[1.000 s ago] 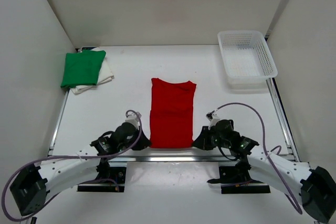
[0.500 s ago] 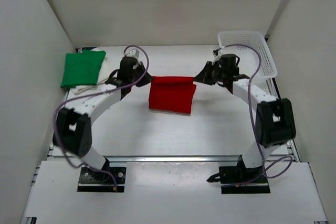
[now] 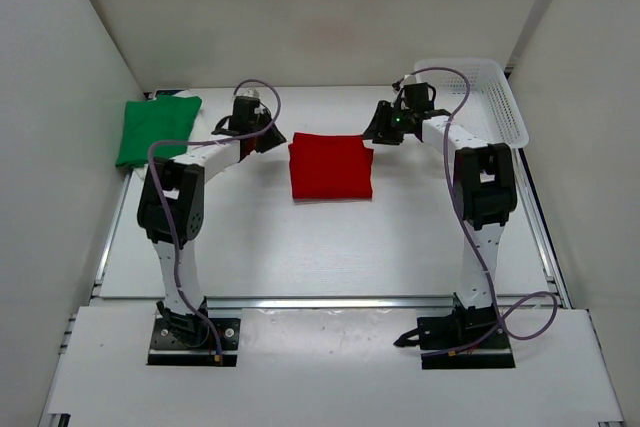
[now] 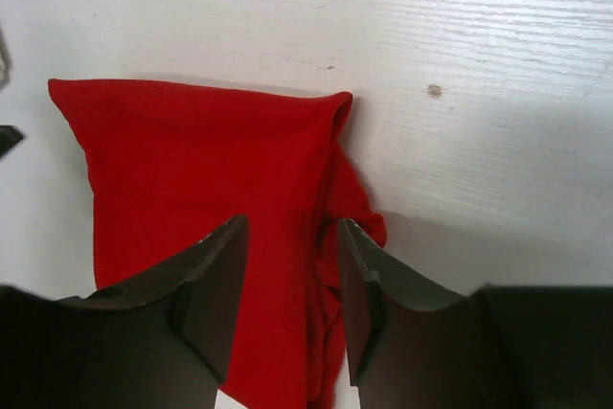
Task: Fold and stack the t-shirts
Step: Fold the long partially folded tshirt into a neat square
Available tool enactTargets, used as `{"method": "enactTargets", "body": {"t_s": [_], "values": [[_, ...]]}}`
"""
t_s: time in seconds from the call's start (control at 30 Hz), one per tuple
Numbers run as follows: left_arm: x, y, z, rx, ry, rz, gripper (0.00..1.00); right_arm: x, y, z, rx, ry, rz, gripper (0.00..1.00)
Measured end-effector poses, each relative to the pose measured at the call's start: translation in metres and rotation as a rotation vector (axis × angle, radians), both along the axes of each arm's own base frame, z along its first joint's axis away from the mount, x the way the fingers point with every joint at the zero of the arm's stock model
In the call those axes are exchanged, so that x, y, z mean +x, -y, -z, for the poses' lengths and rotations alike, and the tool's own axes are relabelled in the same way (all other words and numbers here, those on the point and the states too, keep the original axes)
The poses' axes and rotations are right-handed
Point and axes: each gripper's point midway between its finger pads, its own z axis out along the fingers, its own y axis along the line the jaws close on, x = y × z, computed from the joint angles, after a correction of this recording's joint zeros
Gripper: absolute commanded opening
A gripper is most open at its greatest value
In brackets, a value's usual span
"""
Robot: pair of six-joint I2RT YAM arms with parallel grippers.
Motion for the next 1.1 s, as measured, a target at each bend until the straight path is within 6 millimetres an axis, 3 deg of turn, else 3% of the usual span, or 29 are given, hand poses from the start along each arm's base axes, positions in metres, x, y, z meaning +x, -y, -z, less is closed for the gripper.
{"method": "enactTargets", "body": {"t_s": [0.07, 0.1, 0.13, 0.27, 0.33, 0.43, 0.53, 0.57, 0.63, 0.77, 0.9, 1.0, 1.1], "values": [[0.002, -0.008, -0.014, -0.009, 0.033, -0.020, 0.34, 0.000, 0.001, -0.001, -0.025, 0.013, 0.011, 0.33], [0.002, -0.008, -0.021, -0.016, 0.057, -0.022, 0.34, -0.001, 0.001, -0.002, -0.034, 0.025, 0.015, 0.23], [-0.001, -0.007, -0.029, -0.025, 0.080, -0.021, 0.35, -0.008, 0.000, -0.002, -0.044, 0.034, 0.020, 0.19], [-0.030, 0.023, -0.041, -0.083, 0.136, 0.039, 0.31, -0.048, -0.020, -0.005, -0.043, 0.041, -0.020, 0.05], [-0.046, 0.044, -0.030, -0.109, 0.120, 0.090, 0.28, -0.063, -0.033, -0.002, -0.035, 0.045, -0.049, 0.00], [-0.077, 0.069, 0.008, -0.119, 0.045, 0.162, 0.27, -0.091, -0.047, 0.019, -0.025, 0.022, -0.083, 0.00], [-0.113, 0.066, 0.054, -0.112, -0.059, 0.174, 0.26, -0.125, -0.043, 0.053, -0.025, -0.057, -0.084, 0.00], [-0.119, 0.066, 0.058, -0.140, -0.060, 0.175, 0.27, -0.134, -0.040, 0.060, -0.001, -0.077, -0.079, 0.00], [-0.124, 0.065, 0.054, -0.171, -0.037, 0.171, 0.26, -0.135, -0.036, 0.058, 0.028, -0.057, -0.066, 0.00], [-0.157, 0.062, 0.055, -0.213, -0.039, 0.180, 0.27, -0.147, -0.032, 0.058, 0.055, -0.052, -0.066, 0.00], [-0.187, 0.061, 0.045, -0.219, -0.047, 0.206, 0.30, -0.157, -0.030, 0.041, 0.063, -0.035, -0.073, 0.00], [-0.182, 0.061, 0.026, -0.223, -0.020, 0.208, 0.30, -0.151, -0.030, 0.012, 0.095, 0.025, -0.080, 0.00], [-0.155, 0.066, -0.001, -0.237, 0.037, 0.203, 0.30, -0.125, -0.035, -0.016, 0.130, 0.086, -0.089, 0.00]]}}
